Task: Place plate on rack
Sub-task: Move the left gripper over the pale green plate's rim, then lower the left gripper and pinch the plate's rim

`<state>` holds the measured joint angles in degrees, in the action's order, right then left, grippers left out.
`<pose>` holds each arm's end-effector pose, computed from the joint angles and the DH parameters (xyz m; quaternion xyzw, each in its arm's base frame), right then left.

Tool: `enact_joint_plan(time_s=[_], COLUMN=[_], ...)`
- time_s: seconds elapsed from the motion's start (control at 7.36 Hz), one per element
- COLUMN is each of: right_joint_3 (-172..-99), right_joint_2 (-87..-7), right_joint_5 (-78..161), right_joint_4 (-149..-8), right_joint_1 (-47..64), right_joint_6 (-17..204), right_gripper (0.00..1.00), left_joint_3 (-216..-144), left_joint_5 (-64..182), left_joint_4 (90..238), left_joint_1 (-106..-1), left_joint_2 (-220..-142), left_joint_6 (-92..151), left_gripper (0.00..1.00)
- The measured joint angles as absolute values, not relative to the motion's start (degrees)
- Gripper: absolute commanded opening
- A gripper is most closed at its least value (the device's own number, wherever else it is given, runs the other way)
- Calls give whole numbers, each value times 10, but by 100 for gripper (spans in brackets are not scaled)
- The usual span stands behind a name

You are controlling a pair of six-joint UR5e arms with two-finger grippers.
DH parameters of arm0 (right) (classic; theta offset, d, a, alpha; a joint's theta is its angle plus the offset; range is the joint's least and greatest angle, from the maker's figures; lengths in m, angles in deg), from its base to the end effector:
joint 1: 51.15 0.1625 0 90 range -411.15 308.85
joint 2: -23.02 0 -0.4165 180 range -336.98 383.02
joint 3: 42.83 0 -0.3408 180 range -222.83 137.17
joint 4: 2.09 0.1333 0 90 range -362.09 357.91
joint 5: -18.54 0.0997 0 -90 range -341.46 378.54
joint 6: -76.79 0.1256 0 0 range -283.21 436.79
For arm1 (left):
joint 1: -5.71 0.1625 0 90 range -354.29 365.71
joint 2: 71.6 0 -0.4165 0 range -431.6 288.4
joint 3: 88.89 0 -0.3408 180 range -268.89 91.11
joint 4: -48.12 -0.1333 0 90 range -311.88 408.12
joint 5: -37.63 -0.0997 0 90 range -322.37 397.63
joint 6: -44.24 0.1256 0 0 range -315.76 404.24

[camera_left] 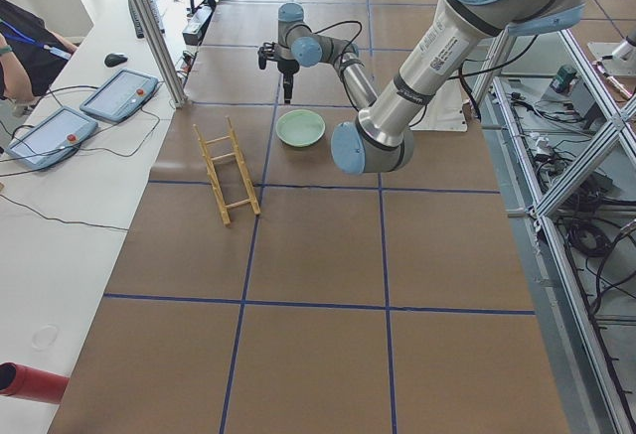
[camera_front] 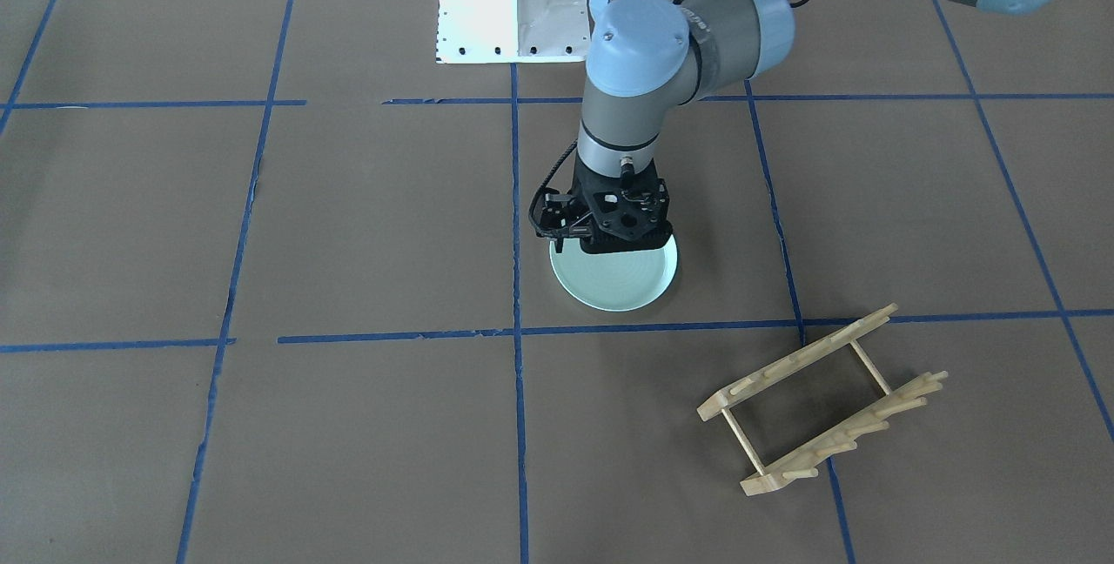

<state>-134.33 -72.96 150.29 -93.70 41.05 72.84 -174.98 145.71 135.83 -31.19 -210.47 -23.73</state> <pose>0.0644 -0.3834 0.7071 -0.0305 -0.3580 0.0047 0.9332 0.5104 -0.5012 0.2159 0.0493 0.3848 -0.0624 0.9196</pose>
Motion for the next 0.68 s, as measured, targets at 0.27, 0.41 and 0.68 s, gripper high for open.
enact_joint_plan(time_s=[0.27,0.41,0.68], right_joint_3=[-1343,-1343,-1343], right_joint_2=[-730,-730,-730], right_joint_5=[1503,1503,1503], right_joint_4=[-937,-937,-937], right_joint_1=[411,411,411], right_joint_6=[728,728,728], right_gripper=[100,100,100], left_joint_3=[-1697,-1678,-1665], left_joint_5=[1420,1415,1412], left_joint_4=[1358,1365,1378], left_joint_1=[-271,-261,-250], left_joint_2=[-2125,-2130,-2130], left_joint_6=[-250,-256,-260], left_gripper=[91,88,83])
